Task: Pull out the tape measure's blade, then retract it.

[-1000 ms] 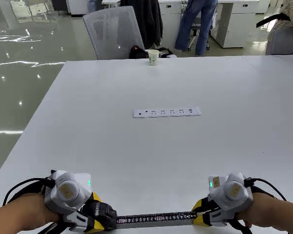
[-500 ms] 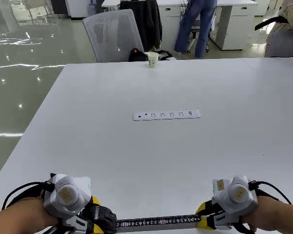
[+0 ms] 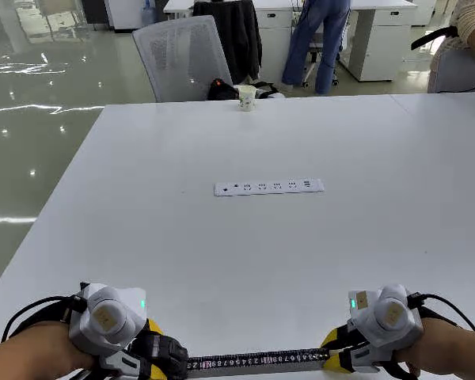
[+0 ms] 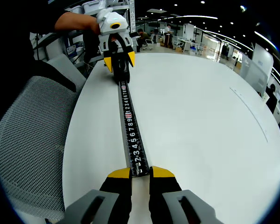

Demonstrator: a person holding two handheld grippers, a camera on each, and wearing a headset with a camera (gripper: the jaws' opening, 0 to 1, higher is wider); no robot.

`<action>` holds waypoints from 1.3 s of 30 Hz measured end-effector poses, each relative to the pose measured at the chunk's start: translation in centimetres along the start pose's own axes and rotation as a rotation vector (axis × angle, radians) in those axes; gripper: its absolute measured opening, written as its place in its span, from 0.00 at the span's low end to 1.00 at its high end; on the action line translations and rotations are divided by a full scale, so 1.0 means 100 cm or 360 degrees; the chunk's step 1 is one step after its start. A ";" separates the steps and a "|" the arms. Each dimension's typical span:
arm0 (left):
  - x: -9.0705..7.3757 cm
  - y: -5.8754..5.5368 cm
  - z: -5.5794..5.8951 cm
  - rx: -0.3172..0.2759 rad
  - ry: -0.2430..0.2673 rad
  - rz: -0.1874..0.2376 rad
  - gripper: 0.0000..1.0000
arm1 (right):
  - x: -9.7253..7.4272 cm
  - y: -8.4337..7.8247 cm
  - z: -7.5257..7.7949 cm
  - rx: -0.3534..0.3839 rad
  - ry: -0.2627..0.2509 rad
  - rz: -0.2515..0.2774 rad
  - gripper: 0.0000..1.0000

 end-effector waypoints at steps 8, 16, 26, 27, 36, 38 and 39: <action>0.000 0.000 0.000 0.0000 -0.0003 0.0002 0.32 | 0.000 -0.001 0.001 0.0008 0.0001 0.0006 0.10; 0.001 0.001 -0.001 -0.0030 0.0003 0.0031 0.33 | 0.001 0.000 0.000 0.0015 -0.0005 0.0010 0.11; 0.001 0.002 -0.001 -0.0011 -0.0001 0.0027 0.34 | 0.002 0.005 -0.001 -0.0083 0.0007 -0.0084 0.12; 0.001 0.001 -0.001 -0.0022 -0.0001 0.0027 0.34 | 0.003 0.005 -0.002 -0.0089 0.0003 -0.0087 0.12; 0.001 0.000 -0.003 -0.0047 -0.0020 0.0012 0.35 | 0.003 0.006 0.000 -0.0071 -0.0017 -0.0099 0.14; 0.001 0.000 -0.003 -0.0036 -0.0026 0.0000 0.35 | 0.003 0.008 0.000 -0.0075 -0.0028 -0.0097 0.17; 0.001 0.000 -0.003 -0.0035 -0.0030 -0.0008 0.35 | 0.002 0.010 0.000 -0.0077 -0.0025 -0.0092 0.17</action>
Point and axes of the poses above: the centre of the closed fingertips' face, and the gripper's own axes: x roughly forward along the fingers, z roughly to its right, y roughly out of its top, the point moved 8 cm from there along -x, roughly backward along the fingers, and after that the axes turned 9 degrees about x, right-handed, at the moved point
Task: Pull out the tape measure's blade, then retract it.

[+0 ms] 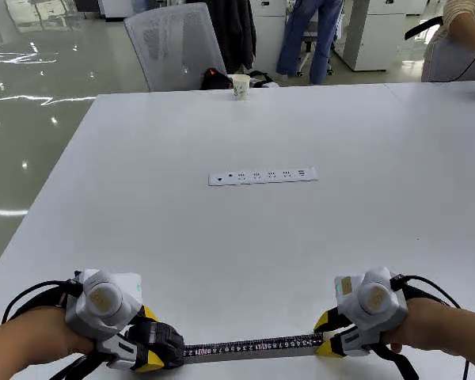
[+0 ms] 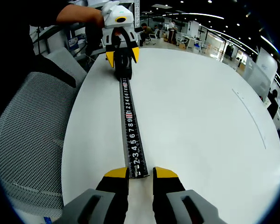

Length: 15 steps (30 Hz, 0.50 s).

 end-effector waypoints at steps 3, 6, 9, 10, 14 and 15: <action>-0.001 -0.002 -0.005 -0.0007 0.0036 -0.0036 0.43 | -0.001 0.003 -0.001 -0.0039 -0.0001 -0.0016 0.17; -0.004 -0.003 -0.007 -0.0025 0.0037 -0.0033 0.47 | -0.002 0.003 0.000 -0.0078 -0.0002 -0.0051 0.18; -0.007 -0.004 -0.009 -0.0029 0.0040 -0.0034 0.49 | -0.003 0.005 0.001 -0.0074 -0.0001 -0.0045 0.20; -0.007 -0.004 -0.008 -0.0038 0.0040 -0.0028 0.50 | -0.004 0.005 0.001 -0.0074 -0.0003 -0.0046 0.20; -0.008 -0.004 -0.006 -0.0086 0.0011 -0.0007 0.53 | -0.005 0.003 0.000 -0.0088 -0.0002 -0.0074 0.27; -0.008 -0.004 -0.005 -0.0098 0.0004 -0.0006 0.55 | -0.005 0.003 -0.001 -0.0087 -0.0001 -0.0075 0.28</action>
Point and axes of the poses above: the centre of the closed fingertips' face, and the gripper's own axes: x roughly forward along the fingers, z roughly to its right, y roughly out of its top, the point moved 8 cm from there along -x, roughly backward along the fingers, and after that the axes turned 9 degrees about x, right-handed, at the moved point
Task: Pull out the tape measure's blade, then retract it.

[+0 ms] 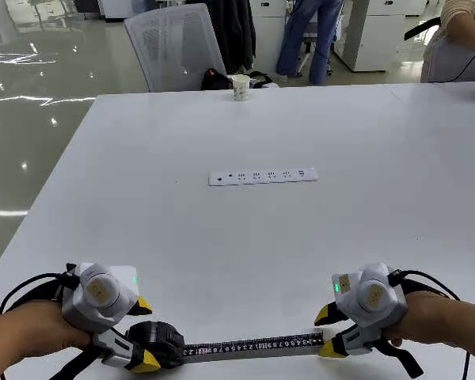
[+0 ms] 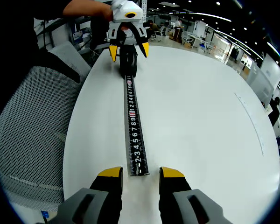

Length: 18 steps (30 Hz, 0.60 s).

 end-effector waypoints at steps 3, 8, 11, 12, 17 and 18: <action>0.000 0.000 0.001 -0.0015 0.0001 0.0007 0.61 | -0.001 0.000 -0.002 0.0030 -0.0004 -0.0007 0.32; 0.001 -0.001 0.006 -0.0013 -0.0023 0.0006 0.67 | 0.000 -0.002 -0.004 0.0081 0.0004 -0.0008 0.36; 0.001 -0.002 0.008 -0.0027 -0.0034 0.0003 0.72 | 0.000 -0.002 -0.006 0.0096 0.0010 -0.0009 0.39; 0.001 -0.002 0.009 -0.0047 -0.0039 0.0008 0.74 | 0.000 -0.002 -0.006 0.0109 0.0009 -0.0005 0.40; -0.001 -0.005 0.009 -0.0117 -0.0046 0.0015 0.80 | -0.001 -0.004 -0.006 0.0126 -0.0010 -0.0026 0.43; -0.001 -0.005 0.010 -0.0141 -0.0051 0.0016 0.82 | -0.001 -0.004 -0.006 0.0131 -0.0015 -0.0029 0.44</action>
Point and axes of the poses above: the centre of the closed fingertips' face, and the gripper's own axes: x roughly forward along the fingers, z roughly to its right, y roughly out of its top, the point moved 8 cm from there along -x, roughly backward along the fingers, and after that the axes turned 9 degrees about x, right-handed, at the moved point
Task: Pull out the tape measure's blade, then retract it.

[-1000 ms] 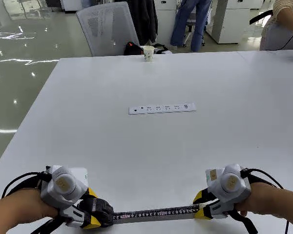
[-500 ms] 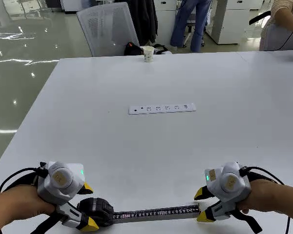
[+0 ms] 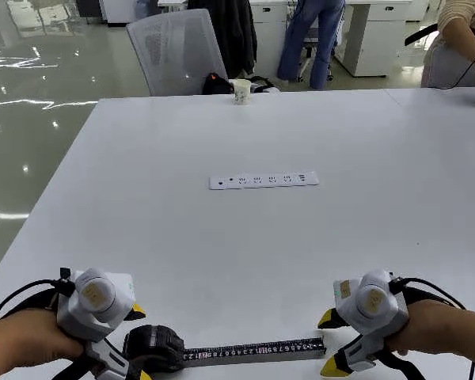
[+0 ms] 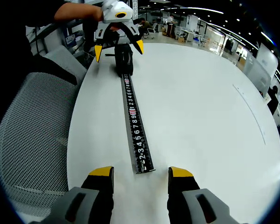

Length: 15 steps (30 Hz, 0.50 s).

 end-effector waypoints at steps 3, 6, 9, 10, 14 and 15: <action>-0.001 -0.002 0.002 -0.0048 -0.0004 0.0003 0.86 | 0.000 0.000 0.000 0.0037 -0.0006 0.0015 0.47; -0.001 -0.003 0.003 -0.0100 -0.0001 0.0025 0.91 | -0.001 -0.001 0.001 0.0067 -0.0014 0.0028 0.50; -0.001 -0.004 0.005 -0.0131 0.0000 0.0047 0.96 | -0.002 -0.002 0.000 0.0096 -0.0018 0.0040 0.55; -0.001 -0.004 0.005 -0.0144 0.0002 0.0053 0.97 | -0.003 -0.003 -0.001 0.0109 -0.0018 0.0045 0.56; -0.001 -0.006 0.009 -0.0181 0.0001 0.0070 0.99 | -0.005 -0.005 -0.003 0.0190 -0.0019 0.0091 0.64; -0.001 -0.006 0.009 -0.0188 0.0004 0.0074 0.99 | -0.006 -0.006 -0.003 0.0200 -0.0023 0.0097 0.66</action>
Point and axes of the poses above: the centre of the closed fingertips' face, and the gripper's own axes: x roughly forward along the fingers, z roughly to its right, y roughly out of its top, the point moved 8 cm from there along -x, roughly backward along the fingers, and after that the axes turned 9 degrees about x, right-handed, at the moved point
